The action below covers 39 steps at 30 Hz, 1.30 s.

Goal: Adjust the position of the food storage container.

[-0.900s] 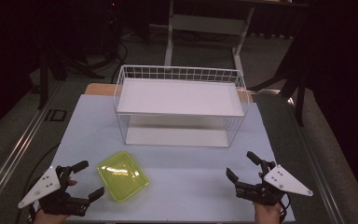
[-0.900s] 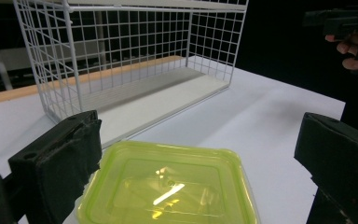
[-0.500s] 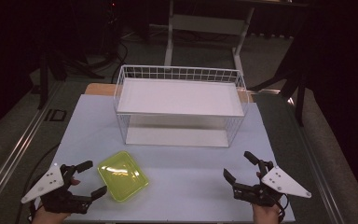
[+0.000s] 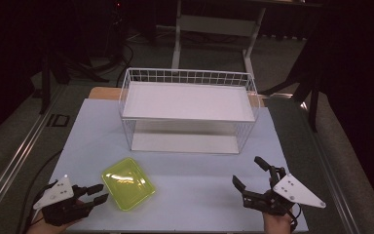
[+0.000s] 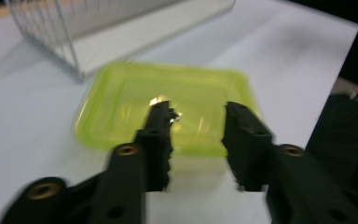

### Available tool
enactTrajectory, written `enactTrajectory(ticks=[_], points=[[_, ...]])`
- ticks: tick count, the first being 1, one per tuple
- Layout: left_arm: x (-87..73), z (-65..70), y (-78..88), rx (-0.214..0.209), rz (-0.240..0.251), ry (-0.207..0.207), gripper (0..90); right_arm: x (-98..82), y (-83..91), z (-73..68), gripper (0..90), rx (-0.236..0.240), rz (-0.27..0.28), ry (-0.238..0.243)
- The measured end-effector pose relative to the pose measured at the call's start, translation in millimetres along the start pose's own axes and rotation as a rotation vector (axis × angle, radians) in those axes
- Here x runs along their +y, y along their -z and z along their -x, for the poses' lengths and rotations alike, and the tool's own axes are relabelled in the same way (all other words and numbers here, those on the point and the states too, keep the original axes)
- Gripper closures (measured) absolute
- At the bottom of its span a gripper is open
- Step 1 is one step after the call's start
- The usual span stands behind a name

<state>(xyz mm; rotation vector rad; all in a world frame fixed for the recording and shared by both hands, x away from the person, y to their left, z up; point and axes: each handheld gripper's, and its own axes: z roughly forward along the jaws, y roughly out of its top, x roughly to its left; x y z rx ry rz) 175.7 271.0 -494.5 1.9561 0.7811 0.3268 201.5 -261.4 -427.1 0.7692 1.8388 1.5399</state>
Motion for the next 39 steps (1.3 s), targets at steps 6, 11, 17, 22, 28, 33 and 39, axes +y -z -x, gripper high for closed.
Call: enactTrajectory(ticks=[6, 11, 17, 22, 28, 33, 39], points=[[-12.8, -4.8, -10.4, -0.024, -0.108, -0.009, 86.8, -2.4, -3.0, 0.5, 13.0, 0.01, -0.009, -0.012], [-18.4, 1.7, -26.8, -0.057, -0.208, -0.065, 90.0, -3.6, -6.1, 0.3, 13.0, 0.012, -0.028, -0.011], [-16.3, 7.0, -42.0, -0.073, -0.264, -0.107, 90.0, -4.5, -7.2, 1.2, 13.0, 0.02, -0.035, -0.021], [-10.6, 7.2, -54.3, -0.095, -0.266, -0.114, 90.0, -4.9, -6.9, 2.9, 13.0, 0.018, -0.036, -0.026], [-4.6, 13.4, -71.1, -0.125, -0.255, -0.127, 90.0, -5.5, -5.9, 3.9, 13.0, 0.018, -0.038, -0.027], [-4.1, 21.7, -74.5, -0.138, -0.284, -0.152, 90.0, -5.6, -5.0, 4.5, 13.0, 0.019, -0.039, -0.029], [-5.3, 21.3, -71.5, -0.12, -0.277, -0.128, 90.0, -5.5, -6.1, 4.7, 13.1, 0.024, -0.04, -0.034]])
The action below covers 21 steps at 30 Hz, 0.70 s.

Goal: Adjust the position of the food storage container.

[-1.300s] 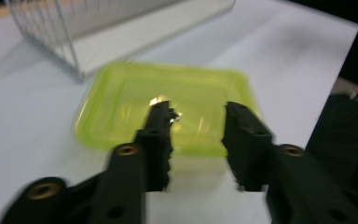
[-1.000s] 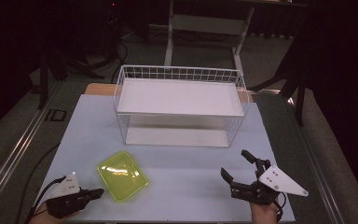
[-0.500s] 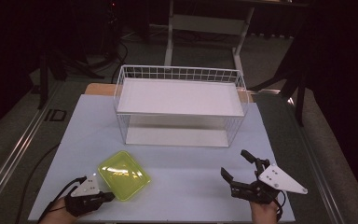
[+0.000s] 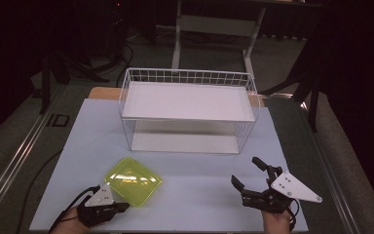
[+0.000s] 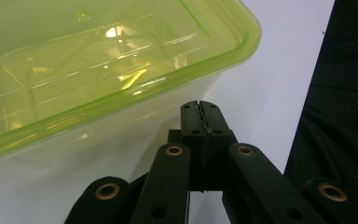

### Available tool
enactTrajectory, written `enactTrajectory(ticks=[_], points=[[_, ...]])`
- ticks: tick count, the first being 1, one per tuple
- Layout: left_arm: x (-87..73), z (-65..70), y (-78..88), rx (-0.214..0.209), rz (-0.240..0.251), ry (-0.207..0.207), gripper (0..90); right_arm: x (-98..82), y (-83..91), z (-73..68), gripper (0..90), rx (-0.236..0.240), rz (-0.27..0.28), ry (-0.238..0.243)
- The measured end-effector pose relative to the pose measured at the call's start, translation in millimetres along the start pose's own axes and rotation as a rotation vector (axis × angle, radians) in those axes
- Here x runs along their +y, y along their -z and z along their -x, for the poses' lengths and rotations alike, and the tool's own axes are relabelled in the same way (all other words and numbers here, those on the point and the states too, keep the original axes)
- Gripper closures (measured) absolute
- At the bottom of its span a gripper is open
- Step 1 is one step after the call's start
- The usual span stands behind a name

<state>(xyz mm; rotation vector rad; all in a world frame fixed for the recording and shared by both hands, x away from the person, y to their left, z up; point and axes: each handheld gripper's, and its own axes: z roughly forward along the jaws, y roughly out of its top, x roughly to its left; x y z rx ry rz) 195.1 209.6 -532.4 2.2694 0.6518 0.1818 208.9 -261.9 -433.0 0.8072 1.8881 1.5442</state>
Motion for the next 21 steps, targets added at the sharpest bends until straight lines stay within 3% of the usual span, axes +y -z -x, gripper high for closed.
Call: enactTrajectory(ticks=[5, 12, 17, 21], points=[[12.5, 1.9, -13.0, 0.003, 0.006, -0.015, 90.0, 0.5, -0.9, -1.2, 13.1, 0.003, 0.0, 0.006], [26.2, 1.2, -26.9, 0.023, 0.042, -0.006, 90.0, -0.6, 1.3, 2.1, 13.1, 0.0, 0.003, -0.005], [33.4, -0.1, -34.5, 0.053, 0.039, 0.016, 90.0, -0.3, 1.5, 1.9, 13.1, 0.001, 0.002, -0.004], [35.8, 1.4, -34.3, 0.023, 0.044, 0.034, 90.0, -0.3, 0.6, 0.9, 13.1, 0.003, -0.001, -0.002]])
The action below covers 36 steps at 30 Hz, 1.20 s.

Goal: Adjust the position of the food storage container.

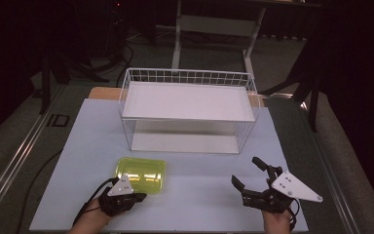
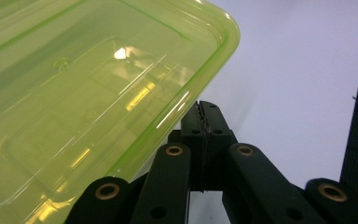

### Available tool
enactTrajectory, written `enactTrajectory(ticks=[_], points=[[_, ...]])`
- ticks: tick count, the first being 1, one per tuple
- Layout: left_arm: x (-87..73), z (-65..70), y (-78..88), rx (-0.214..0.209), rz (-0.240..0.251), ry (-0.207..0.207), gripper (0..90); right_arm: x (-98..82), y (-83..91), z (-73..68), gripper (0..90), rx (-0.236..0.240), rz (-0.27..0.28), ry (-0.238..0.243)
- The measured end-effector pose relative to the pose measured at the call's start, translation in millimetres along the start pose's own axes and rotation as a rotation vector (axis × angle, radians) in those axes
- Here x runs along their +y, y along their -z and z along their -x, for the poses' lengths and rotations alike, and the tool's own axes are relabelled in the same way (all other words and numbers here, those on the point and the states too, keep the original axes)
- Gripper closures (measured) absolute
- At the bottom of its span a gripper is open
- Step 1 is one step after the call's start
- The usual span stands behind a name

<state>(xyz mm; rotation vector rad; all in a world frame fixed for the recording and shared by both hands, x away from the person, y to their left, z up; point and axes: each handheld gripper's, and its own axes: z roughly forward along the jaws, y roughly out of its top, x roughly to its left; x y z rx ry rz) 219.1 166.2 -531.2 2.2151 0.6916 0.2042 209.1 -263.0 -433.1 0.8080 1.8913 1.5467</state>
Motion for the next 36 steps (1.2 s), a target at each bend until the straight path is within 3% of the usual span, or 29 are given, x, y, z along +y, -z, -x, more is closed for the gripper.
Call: enactTrajectory(ticks=[3, 6, 9, 12, 13, 14, 16, 19, 23, 27, 32, 36], points=[[-0.3, 3.5, 9.9, -0.013, 0.012, 0.003, 90.0, -0.1, -0.3, -0.2, 13.1, 0.002, -0.001, 0.001], [-1.8, 4.2, 25.9, 0.012, 0.031, 0.015, 90.0, -0.6, -1.1, -0.2, 13.1, 0.005, -0.005, -0.006], [-4.4, -0.6, 46.3, 0.077, 0.055, 0.023, 90.0, -0.8, -1.5, -0.7, 13.1, 0.006, -0.008, 0.002], [-8.5, -15.3, 68.5, 0.147, 0.086, 0.051, 90.0, -0.4, -1.8, -1.0, 13.1, 0.007, -0.006, -0.001], [-8.5, -15.3, 68.5, 0.147, 0.086, 0.051, 90.0, -0.4, -1.8, -1.0, 13.1, 0.007, -0.006, -0.001], [-11.8, -25.7, 78.1, 0.199, 0.095, 0.077, 90.0, -0.2, -2.0, -1.0, 13.1, 0.008, -0.005, 0.001], [-16.8, -40.1, 84.4, 0.24, 0.097, 0.115, 90.0, -0.2, -2.7, -1.6, 13.1, 0.011, -0.006, 0.002], [-23.9, -56.4, 79.9, 0.275, 0.057, 0.149, 90.0, -0.3, -3.3, -1.9, 13.1, 0.012, -0.01, 0.002], [-31.6, -68.3, 61.9, 0.268, 0.003, 0.177, 90.0, -0.8, -3.5, -2.0, 13.1, 0.013, -0.013, 0.001], [-32.8, -70.2, 46.1, 0.237, -0.014, 0.187, 90.0, -1.4, -3.2, -0.4, 13.1, 0.012, -0.011, -0.002], [-28.5, -66.2, 39.1, 0.217, -0.018, 0.169, 90.0, -2.0, -3.6, -0.7, 13.1, 0.015, -0.019, 0.0], [-25.1, -64.9, 35.8, 0.201, -0.006, 0.178, 90.0, -2.3, -4.3, -0.7, 13.1, 0.019, -0.021, 0.0]])
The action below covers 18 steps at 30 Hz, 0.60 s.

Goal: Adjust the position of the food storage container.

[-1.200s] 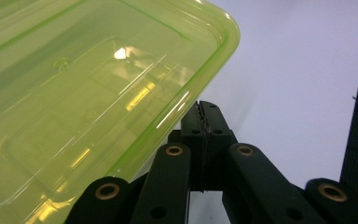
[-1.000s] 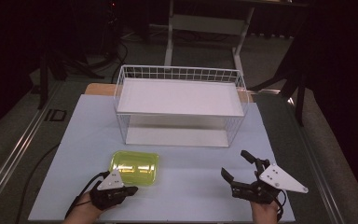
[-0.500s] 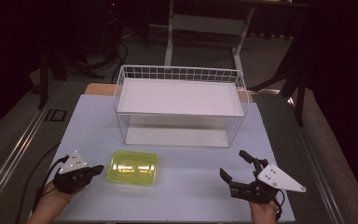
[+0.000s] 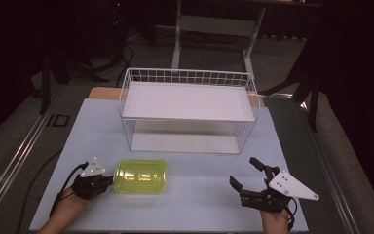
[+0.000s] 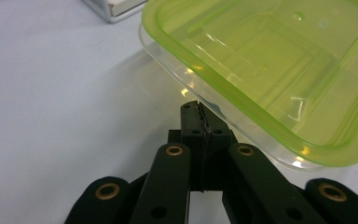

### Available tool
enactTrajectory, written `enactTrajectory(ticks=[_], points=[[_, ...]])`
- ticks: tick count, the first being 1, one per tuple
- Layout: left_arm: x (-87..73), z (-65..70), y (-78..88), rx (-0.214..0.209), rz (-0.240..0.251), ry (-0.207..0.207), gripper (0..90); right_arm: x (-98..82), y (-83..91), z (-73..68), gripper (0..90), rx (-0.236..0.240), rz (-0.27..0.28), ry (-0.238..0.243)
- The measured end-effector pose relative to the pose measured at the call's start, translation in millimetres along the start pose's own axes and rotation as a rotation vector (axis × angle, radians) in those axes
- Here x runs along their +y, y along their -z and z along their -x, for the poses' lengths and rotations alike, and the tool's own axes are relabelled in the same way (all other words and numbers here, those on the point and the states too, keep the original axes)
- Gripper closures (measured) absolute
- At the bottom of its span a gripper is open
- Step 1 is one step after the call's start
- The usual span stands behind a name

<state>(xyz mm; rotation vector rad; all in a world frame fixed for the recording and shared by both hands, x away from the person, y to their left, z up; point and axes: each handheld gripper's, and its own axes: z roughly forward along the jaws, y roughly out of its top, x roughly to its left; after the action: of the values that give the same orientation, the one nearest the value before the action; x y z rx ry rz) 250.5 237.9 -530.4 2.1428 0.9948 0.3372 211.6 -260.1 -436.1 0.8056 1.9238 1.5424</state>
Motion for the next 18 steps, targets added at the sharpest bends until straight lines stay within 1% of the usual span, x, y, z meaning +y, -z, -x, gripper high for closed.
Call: enactTrajectory(ticks=[4, 5, 7, 8, 9, 13, 15, 18], points=[[3.2, 2.8, -4.8, -0.012, -0.007, 0.001, 90.0, -0.1, -0.2, -0.5, 13.1, 0.003, -0.001, 0.0], [5.6, 5.3, -8.8, -0.025, -0.015, -0.006, 90.0, -0.2, 0.1, -0.4, 13.1, 0.003, 0.0, 0.0], [7.1, 6.7, -11.0, -0.029, -0.013, -0.007, 90.0, -0.3, 0.2, 0.2, 13.1, 0.004, 0.002, 0.0], [10.8, 8.9, -14.6, -0.043, -0.014, -0.013, 90.0, -0.5, 0.3, 0.3, 13.1, 0.004, 0.003, -0.006], [12.7, 10.3, -16.7, -0.049, -0.012, -0.009, 90.0, -0.6, 0.2, 0.5, 13.1, 0.004, 0.0, -0.007], [18.6, 15.0, -23.0, -0.064, -0.014, -0.016, 90.0, -1.0, -0.2, 0.5, 13.1, 0.007, -0.002, -0.006], [24.1, 19.0, -28.9, -0.08, -0.016, -0.03, 90.0, -0.8, -0.3, 0.5, 13.1, 0.009, -0.002, -0.005], [27.1, 21.8, -32.5, -0.086, -0.012, -0.032, 90.0, -0.8, -0.4, 0.9, 13.2, 0.008, -0.006, -0.005]])
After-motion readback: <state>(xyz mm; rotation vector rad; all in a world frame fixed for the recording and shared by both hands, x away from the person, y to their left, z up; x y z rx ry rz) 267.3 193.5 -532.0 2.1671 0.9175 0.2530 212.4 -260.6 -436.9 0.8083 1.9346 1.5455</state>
